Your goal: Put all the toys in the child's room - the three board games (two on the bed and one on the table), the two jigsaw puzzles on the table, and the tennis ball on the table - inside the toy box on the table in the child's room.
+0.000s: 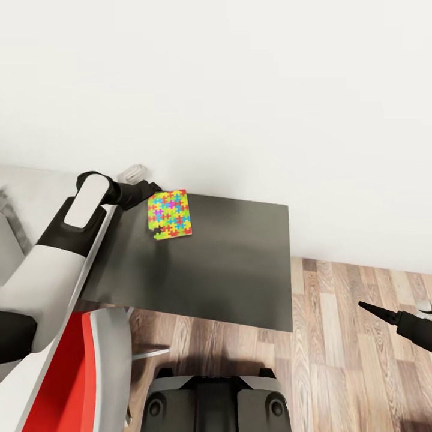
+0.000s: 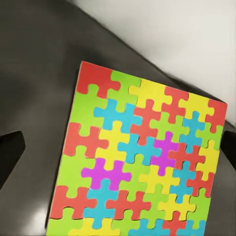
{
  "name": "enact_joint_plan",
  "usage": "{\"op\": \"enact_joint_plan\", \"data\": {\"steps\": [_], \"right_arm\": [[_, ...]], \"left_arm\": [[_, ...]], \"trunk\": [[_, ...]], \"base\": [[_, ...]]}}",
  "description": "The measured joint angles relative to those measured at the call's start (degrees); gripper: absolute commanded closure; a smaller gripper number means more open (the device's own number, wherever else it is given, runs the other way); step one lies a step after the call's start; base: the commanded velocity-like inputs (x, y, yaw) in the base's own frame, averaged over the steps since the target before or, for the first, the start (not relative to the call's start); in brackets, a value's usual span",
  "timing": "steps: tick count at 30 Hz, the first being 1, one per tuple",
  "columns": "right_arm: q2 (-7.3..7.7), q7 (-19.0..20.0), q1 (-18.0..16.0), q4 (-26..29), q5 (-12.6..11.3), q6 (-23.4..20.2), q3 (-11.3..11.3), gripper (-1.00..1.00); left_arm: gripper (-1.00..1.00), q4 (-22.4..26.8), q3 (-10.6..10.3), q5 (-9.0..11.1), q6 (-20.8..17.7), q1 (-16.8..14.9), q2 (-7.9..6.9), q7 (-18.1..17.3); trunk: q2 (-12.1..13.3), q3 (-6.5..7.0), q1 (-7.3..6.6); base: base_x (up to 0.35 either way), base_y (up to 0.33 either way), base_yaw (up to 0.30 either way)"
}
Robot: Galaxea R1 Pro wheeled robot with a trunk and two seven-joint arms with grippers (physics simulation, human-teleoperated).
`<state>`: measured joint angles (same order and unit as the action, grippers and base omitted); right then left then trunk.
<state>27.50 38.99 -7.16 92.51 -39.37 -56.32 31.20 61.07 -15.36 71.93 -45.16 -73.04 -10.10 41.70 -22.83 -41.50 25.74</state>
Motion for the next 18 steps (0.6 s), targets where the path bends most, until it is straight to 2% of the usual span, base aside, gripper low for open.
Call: {"op": "enact_joint_plan", "data": {"steps": [18], "right_arm": [[0.60,0.0,0.0,0.0,0.0,0.0,0.0,-1.00]], "left_arm": [[-1.00,-1.7,-0.2,-0.3,0.5,0.9,0.23,-0.1]], "trunk": [[0.0,0.00,0.01]], "base": [[0.033,0.000,0.000]]}}
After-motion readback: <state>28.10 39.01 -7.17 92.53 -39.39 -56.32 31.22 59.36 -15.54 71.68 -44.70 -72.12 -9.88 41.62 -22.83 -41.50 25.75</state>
